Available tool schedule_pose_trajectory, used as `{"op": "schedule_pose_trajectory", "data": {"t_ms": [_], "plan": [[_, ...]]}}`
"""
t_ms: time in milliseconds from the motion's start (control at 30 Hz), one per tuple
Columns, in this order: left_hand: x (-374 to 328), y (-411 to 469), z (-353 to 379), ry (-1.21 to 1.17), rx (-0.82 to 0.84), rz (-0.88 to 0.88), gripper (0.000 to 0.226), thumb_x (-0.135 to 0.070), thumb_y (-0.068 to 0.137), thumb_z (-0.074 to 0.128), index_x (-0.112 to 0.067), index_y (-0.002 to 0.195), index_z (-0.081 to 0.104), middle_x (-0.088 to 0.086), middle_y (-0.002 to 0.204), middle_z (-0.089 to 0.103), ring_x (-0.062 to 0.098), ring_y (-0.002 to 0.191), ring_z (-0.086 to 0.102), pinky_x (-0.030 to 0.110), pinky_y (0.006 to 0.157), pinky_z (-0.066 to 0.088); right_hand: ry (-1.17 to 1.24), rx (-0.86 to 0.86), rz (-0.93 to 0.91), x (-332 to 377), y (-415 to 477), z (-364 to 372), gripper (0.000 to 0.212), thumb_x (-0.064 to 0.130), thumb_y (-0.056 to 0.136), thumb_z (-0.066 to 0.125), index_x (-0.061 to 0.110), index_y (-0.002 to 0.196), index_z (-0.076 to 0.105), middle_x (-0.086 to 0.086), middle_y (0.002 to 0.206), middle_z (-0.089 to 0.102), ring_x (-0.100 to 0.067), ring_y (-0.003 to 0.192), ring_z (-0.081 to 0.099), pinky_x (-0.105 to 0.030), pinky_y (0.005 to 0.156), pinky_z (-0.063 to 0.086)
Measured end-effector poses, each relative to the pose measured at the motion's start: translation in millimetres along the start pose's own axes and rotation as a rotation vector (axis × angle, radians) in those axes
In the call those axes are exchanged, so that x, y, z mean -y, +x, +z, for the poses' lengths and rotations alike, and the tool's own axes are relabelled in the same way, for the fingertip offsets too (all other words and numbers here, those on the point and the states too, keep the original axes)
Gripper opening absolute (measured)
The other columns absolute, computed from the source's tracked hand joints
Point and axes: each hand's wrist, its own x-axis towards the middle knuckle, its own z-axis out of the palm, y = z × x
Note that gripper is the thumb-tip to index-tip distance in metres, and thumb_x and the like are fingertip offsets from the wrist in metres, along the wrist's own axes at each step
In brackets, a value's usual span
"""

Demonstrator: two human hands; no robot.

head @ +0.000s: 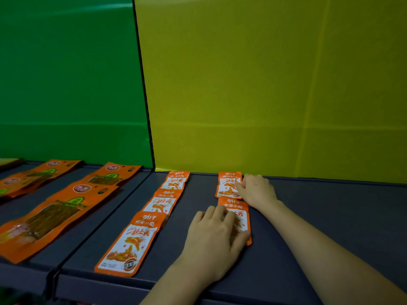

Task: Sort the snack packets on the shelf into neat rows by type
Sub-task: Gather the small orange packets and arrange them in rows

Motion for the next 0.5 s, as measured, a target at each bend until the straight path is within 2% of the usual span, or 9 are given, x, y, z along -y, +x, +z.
{"op": "schedule_pose_trajectory", "data": {"t_ms": [133, 300, 367, 467, 500], "plan": [[-0.5, -0.1, -1.5, 0.041, 0.003, -0.002, 0.041, -0.059, 0.080, 0.035, -0.033, 0.082, 0.067, -0.016, 0.080, 0.064, 0.003, 0.069, 0.061, 0.017, 0.061, 0.049, -0.035, 0.006, -0.014, 0.8, -3.2, -1.9, 0.041, 0.040, 0.095, 0.044, 0.004, 0.107, 0.058, -0.016, 0.111, 0.063, -0.033, 0.103, 0.060, -0.036, 0.074, 0.047], [-1.5, 1.2, -3.3, 0.042, 0.050, -0.018, 0.042, -0.062, 0.079, 0.034, -0.035, 0.083, 0.066, -0.017, 0.080, 0.063, 0.003, 0.070, 0.061, 0.015, 0.063, 0.049, -0.014, 0.032, 0.004, 1.8, -4.8, -6.2, 0.041, 0.039, 0.094, 0.045, 0.002, 0.109, 0.056, -0.018, 0.115, 0.061, -0.036, 0.107, 0.057, -0.037, 0.077, 0.047], [-1.7, 1.0, -7.3, 0.033, 0.051, -0.040, 0.043, -0.061, 0.080, 0.034, -0.033, 0.087, 0.067, -0.015, 0.083, 0.064, 0.005, 0.073, 0.062, 0.017, 0.065, 0.049, 0.021, 0.045, 0.030, 0.7, -4.2, -6.7, 0.041, 0.040, 0.094, 0.045, 0.004, 0.107, 0.057, -0.018, 0.113, 0.062, -0.035, 0.106, 0.058, -0.037, 0.076, 0.047], [-0.9, 3.7, -14.4, -0.031, 0.110, -0.082, 0.051, -0.058, 0.082, 0.030, -0.025, 0.099, 0.065, -0.006, 0.101, 0.064, 0.016, 0.092, 0.060, 0.028, 0.080, 0.046, 0.043, 0.054, 0.055, -2.9, -4.4, -11.9, 0.038, 0.039, 0.094, 0.045, 0.005, 0.106, 0.058, -0.018, 0.113, 0.062, -0.036, 0.106, 0.057, -0.038, 0.078, 0.047], [-0.4, 3.8, -18.2, -0.032, 0.092, -0.096, 0.049, -0.055, 0.082, 0.031, -0.023, 0.098, 0.065, -0.004, 0.100, 0.064, 0.017, 0.092, 0.060, 0.029, 0.079, 0.045, 0.044, 0.047, 0.046, -3.2, -5.4, -17.6, 0.035, 0.036, 0.093, 0.046, 0.005, 0.106, 0.058, -0.018, 0.112, 0.062, -0.036, 0.106, 0.057, -0.037, 0.078, 0.046]]}}
